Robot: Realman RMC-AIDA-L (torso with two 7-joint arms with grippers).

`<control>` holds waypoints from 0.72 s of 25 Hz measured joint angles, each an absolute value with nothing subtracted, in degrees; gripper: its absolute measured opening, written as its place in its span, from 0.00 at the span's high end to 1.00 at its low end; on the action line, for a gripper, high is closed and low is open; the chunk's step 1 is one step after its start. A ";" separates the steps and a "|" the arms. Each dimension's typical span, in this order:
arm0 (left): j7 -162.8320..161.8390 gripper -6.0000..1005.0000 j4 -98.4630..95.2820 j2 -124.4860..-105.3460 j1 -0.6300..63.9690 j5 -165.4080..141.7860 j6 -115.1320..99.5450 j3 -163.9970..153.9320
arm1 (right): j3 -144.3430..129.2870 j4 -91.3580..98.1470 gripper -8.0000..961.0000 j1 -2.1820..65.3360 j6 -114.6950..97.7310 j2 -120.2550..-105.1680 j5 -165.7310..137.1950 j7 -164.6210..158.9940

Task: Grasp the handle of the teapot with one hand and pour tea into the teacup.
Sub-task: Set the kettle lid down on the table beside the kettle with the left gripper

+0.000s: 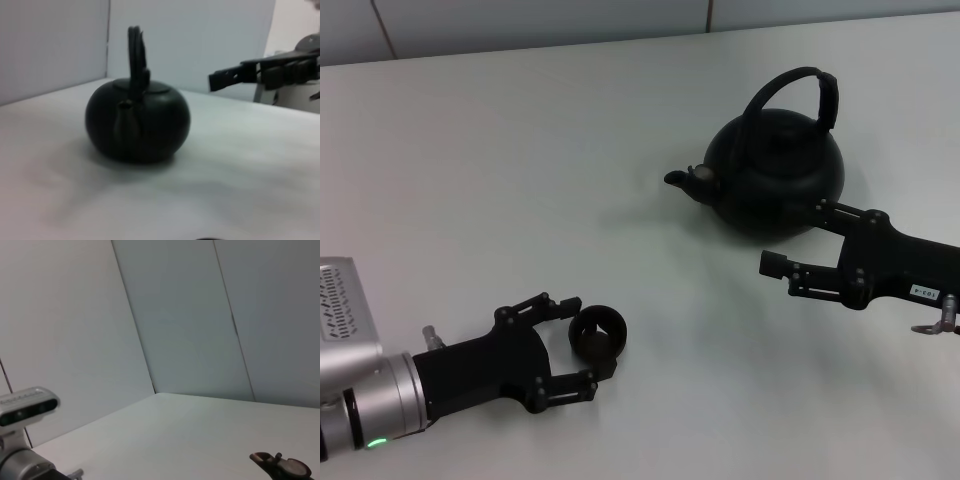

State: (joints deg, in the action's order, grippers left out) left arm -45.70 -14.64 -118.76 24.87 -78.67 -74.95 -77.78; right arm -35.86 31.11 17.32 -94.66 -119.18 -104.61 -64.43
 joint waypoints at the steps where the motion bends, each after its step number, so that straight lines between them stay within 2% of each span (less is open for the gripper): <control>1: -45.77 0.14 -15.11 -118.68 24.71 -78.66 -75.95 -78.33 | -35.87 31.11 0.14 17.32 -94.66 -119.18 -104.63 -64.42; 10: -46.12 0.15 -22.36 -118.37 20.39 -78.66 -79.64 -80.04 | -35.86 31.11 0.14 17.57 -94.66 -119.13 -104.68 -65.04; 18: -46.15 0.15 -23.55 -118.28 19.90 -78.67 -79.81 -80.30 | -35.95 31.11 0.14 17.78 -94.53 -119.09 -104.68 -65.04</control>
